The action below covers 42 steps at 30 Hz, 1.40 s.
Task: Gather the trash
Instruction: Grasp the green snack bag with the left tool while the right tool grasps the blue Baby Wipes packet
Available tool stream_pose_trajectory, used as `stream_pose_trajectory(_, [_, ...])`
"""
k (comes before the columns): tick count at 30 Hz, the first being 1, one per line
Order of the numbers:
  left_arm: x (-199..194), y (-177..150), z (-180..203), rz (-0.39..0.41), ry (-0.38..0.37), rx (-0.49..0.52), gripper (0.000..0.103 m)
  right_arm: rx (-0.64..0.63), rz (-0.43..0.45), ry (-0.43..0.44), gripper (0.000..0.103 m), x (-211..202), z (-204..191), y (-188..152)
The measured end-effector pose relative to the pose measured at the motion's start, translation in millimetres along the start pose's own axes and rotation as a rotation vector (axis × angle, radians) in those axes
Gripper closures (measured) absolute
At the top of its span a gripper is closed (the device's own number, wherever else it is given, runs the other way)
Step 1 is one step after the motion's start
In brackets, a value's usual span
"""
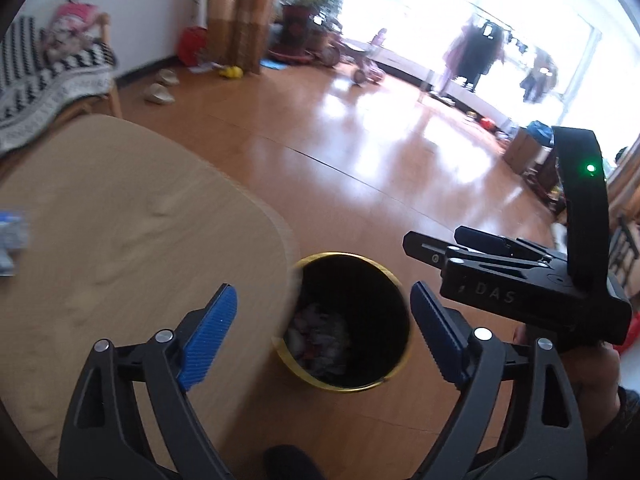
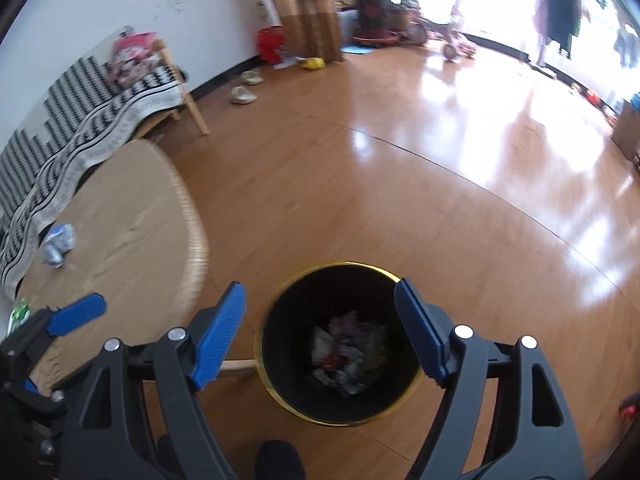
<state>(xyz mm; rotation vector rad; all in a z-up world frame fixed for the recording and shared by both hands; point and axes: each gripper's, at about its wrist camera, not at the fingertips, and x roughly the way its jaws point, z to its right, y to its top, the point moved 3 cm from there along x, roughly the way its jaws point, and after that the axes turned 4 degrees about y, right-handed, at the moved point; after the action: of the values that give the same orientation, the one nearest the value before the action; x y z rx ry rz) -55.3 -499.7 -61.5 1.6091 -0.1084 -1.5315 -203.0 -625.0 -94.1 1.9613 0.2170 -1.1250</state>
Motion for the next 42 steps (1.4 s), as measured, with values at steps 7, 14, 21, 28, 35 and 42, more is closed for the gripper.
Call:
stream_pose_trajectory(7, [-75.8,-17.7,-90.2,0.064,0.136,-0.102,0.017,-0.172,-0.007,0.136,0.028,11.9,-130.9,5.6])
stream_pose_trajectory(14, [-159.7,-55.7,-216.6,0.115,0.312,-0.282,0.016,-0.314,-0.046,0.276,0.028,29.6,-271.2,-6.1])
stream_pose_trajectory(21, [-242.8,-116.9,-351.9,0.168,0.550,-0.445,0.016,-0.434,-0.074,0.362,0.028,40.4,-374.2,-25.3])
stream_pose_trajectory(28, [-256.0,-165.6,-458.9,0.100,0.566,-0.554,0.017,-0.477,-0.110,0.367,0.028,66.6,-420.7,-32.5])
stream_pose_trajectory(35, [-217.9,-161.7,-492.5,0.030,0.499,-0.485,0.028,-0.461,-0.135,0.361,0.028,88.5,-424.9,-26.8])
stream_pose_trajectory(42, [-194.1,-169.5,-497.6,-0.015,0.434,-0.495,0.072,-0.427,-0.145,0.373,0.029,104.1,-425.8,-17.4])
